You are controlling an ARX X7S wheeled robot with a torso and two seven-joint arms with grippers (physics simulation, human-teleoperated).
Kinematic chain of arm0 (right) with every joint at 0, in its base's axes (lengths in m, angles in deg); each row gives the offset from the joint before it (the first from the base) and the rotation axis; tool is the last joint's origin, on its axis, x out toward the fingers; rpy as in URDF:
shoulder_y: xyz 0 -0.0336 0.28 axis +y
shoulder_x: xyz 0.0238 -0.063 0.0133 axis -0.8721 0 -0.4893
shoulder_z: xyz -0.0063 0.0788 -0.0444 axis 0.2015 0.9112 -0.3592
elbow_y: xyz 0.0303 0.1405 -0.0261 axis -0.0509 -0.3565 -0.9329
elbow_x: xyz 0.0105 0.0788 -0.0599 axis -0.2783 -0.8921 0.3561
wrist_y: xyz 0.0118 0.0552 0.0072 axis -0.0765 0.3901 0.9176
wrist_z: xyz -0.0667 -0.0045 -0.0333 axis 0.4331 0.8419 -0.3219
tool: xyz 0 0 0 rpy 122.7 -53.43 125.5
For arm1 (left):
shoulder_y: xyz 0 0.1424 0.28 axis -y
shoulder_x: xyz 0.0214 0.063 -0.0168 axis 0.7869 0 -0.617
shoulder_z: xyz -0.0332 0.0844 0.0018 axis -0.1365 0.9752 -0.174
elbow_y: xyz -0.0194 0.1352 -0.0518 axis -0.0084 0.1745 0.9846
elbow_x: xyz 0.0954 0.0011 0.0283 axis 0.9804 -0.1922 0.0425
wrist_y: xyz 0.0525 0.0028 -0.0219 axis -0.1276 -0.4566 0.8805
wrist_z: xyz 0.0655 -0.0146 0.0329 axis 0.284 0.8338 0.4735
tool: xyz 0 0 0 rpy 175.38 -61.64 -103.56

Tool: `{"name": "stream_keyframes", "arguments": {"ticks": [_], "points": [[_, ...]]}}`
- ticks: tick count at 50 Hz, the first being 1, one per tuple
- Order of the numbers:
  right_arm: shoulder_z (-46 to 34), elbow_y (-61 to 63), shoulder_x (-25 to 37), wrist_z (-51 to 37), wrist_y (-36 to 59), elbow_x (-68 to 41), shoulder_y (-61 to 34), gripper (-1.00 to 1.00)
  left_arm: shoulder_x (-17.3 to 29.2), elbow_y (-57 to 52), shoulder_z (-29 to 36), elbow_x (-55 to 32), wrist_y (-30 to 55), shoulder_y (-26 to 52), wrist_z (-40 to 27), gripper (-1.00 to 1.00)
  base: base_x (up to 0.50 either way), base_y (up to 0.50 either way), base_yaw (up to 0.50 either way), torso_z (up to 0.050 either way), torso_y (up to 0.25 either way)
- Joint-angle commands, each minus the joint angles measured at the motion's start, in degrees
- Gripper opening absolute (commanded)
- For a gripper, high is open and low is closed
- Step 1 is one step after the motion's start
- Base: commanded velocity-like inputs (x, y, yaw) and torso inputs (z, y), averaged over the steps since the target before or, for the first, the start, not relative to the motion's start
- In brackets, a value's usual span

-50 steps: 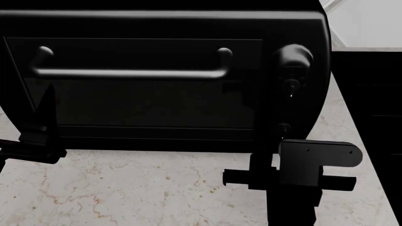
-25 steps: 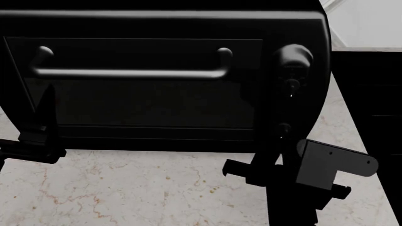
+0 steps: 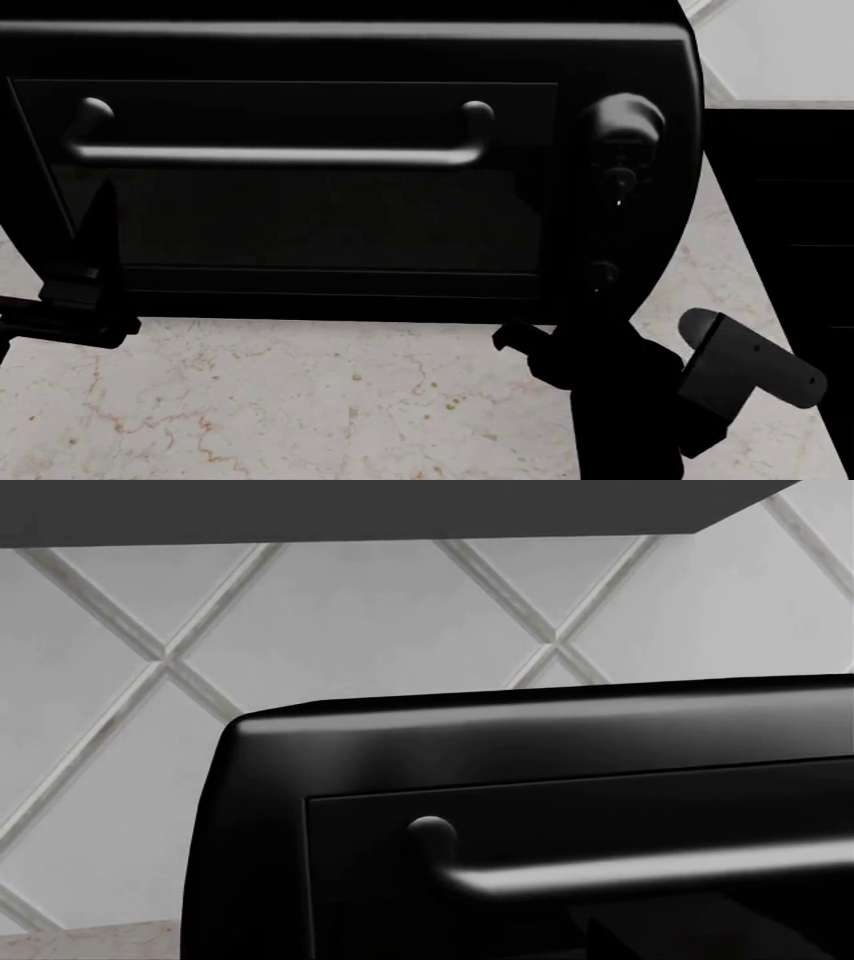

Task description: Turn on the toaster oven by setting the timer.

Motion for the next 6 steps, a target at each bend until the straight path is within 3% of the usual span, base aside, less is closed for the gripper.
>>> {"name": "stream_keyframes", "arguments": {"ticks": [1, 6], "points": [[9.0, -2.2, -0.2, -2.6, 1.2, 3.8, -3.9, -1.00, 0.2, -0.2, 0.0, -0.3, 0.1, 0.1, -0.2, 1.00, 0.02, 0.00, 0.00, 0.000, 0.000], [9.6, -2.7, -0.3, -2.5, 1.1, 2.3, -3.9, -1.00, 0.3, -0.2, 0.1, -0.4, 0.2, 0.2, -0.4, 1.00, 0.02, 0.00, 0.01, 0.000, 0.000]]}}
